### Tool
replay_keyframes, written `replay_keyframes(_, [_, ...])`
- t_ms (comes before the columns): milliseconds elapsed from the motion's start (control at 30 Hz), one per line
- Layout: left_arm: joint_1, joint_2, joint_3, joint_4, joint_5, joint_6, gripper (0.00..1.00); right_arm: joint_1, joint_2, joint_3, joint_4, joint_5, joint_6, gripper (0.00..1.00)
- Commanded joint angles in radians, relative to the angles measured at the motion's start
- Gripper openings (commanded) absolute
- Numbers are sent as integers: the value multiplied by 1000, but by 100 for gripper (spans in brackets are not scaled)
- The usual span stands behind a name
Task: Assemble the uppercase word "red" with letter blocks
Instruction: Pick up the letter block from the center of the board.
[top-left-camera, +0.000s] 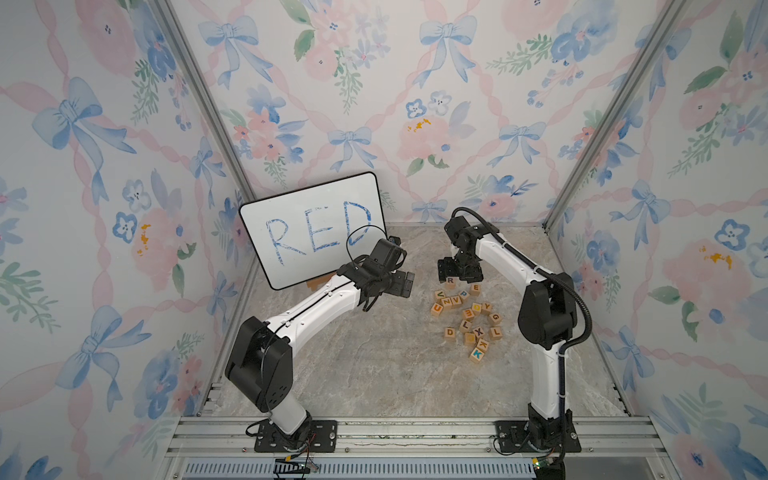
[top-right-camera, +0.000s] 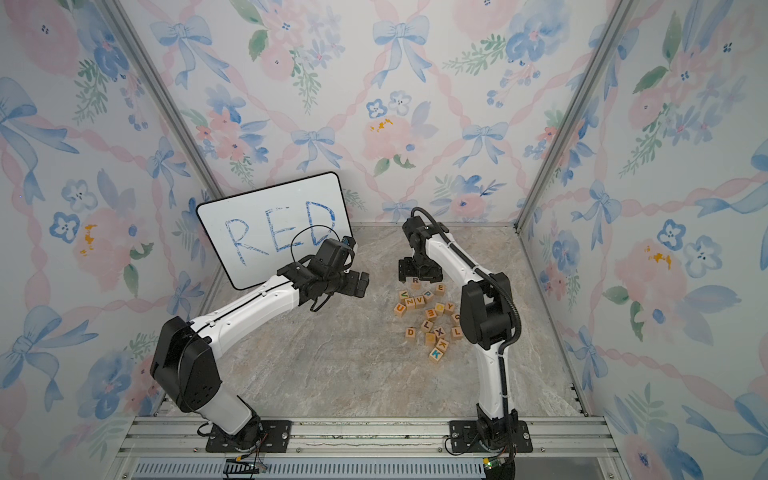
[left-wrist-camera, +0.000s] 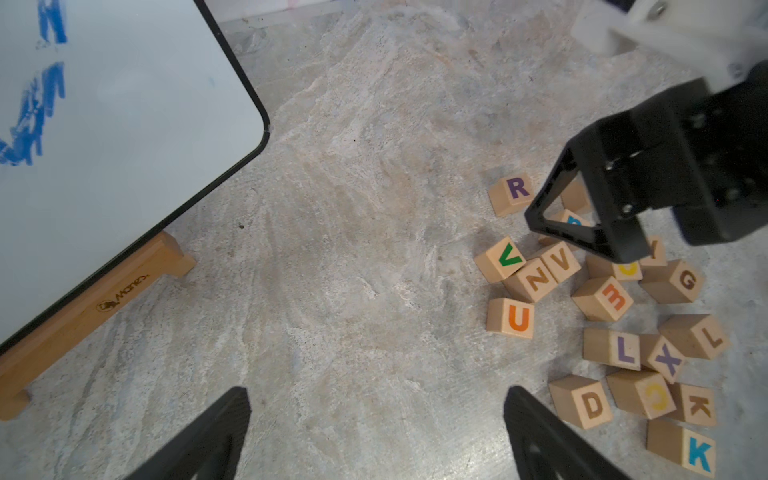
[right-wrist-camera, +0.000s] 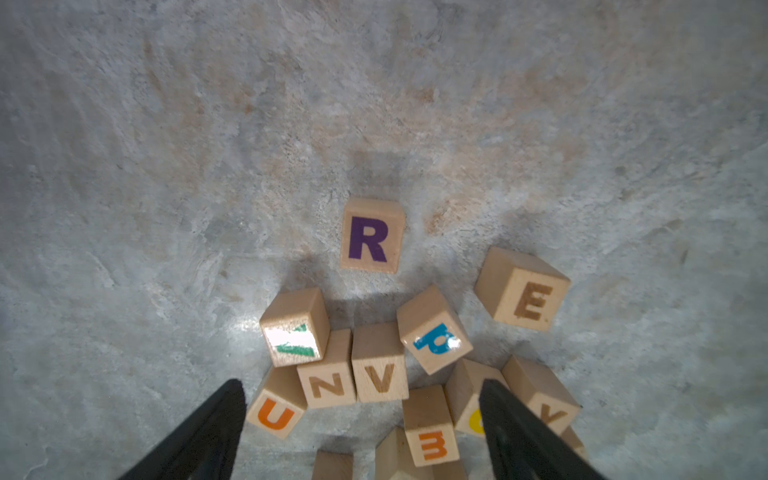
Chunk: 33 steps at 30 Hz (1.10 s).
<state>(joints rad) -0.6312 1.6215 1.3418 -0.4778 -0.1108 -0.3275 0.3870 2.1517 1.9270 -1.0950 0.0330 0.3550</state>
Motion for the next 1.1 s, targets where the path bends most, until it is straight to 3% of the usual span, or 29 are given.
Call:
replay_keyframes(0, [10, 24, 37, -16, 61, -23, 98, -15, 43, 47, -9, -6, 10, 80])
replay_keyframes(267, [40, 32, 72, -15, 98, -56, 98, -20, 127, 101, 12, -18, 9, 60])
replay_keyframes(700, [49, 48, 118, -12, 52, -70, 98, -40, 213, 161, 37, 0, 2, 52])
replay_keyframes(867, [66, 43, 130, -4, 88, -65, 98, -45, 232, 176, 38, 1, 2, 42])
replay_keyframes(1067, [83, 41, 125, 0, 95, -85, 98, -45, 246, 173, 39, -13, 0, 45])
